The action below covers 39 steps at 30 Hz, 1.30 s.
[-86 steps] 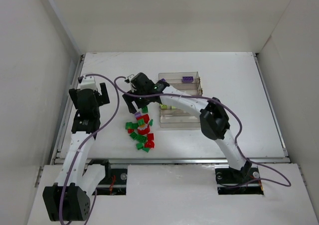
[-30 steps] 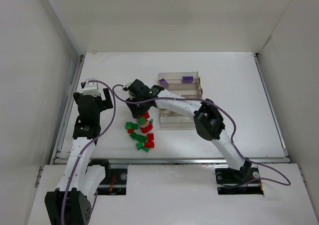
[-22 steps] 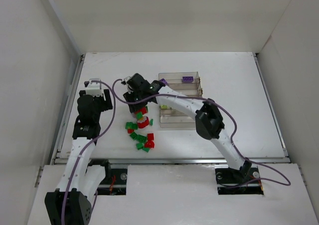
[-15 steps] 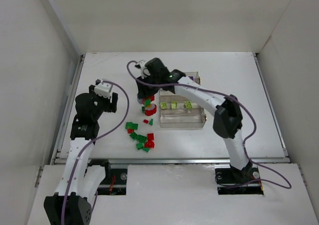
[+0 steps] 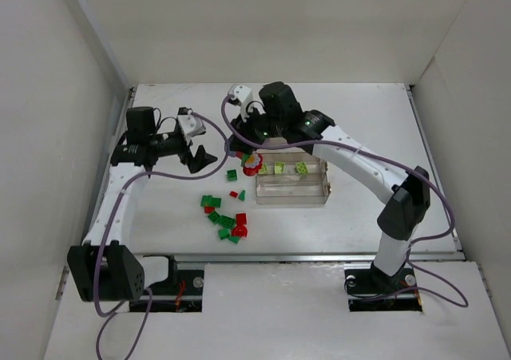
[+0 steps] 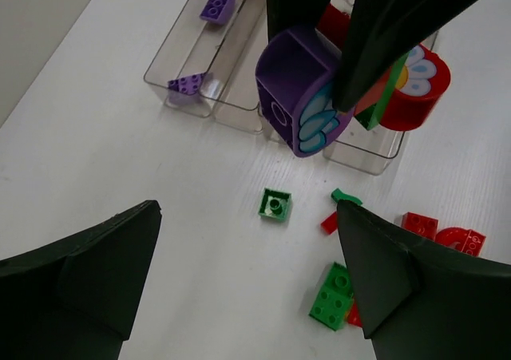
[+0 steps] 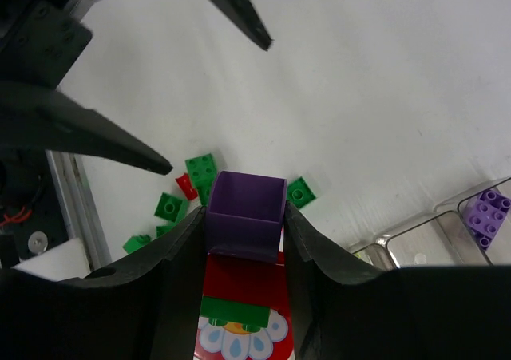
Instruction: Sort the legos into containers by color
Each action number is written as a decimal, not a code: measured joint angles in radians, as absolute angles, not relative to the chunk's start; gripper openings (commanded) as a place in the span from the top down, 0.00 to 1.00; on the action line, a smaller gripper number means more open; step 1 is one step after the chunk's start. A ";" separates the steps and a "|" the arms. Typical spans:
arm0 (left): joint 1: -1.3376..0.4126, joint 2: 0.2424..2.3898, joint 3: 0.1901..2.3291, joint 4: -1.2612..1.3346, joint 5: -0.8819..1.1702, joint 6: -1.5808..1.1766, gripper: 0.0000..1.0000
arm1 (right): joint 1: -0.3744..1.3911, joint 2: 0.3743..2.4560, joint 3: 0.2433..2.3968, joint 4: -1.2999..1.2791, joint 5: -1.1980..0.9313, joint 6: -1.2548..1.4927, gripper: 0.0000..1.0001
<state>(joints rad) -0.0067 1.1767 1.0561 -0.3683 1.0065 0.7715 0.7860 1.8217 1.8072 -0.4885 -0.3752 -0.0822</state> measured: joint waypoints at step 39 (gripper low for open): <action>-0.187 1.450 1.336 -0.744 1.108 1.174 0.19 | 0.800 1.766 1.766 -0.505 -0.480 -0.221 1.00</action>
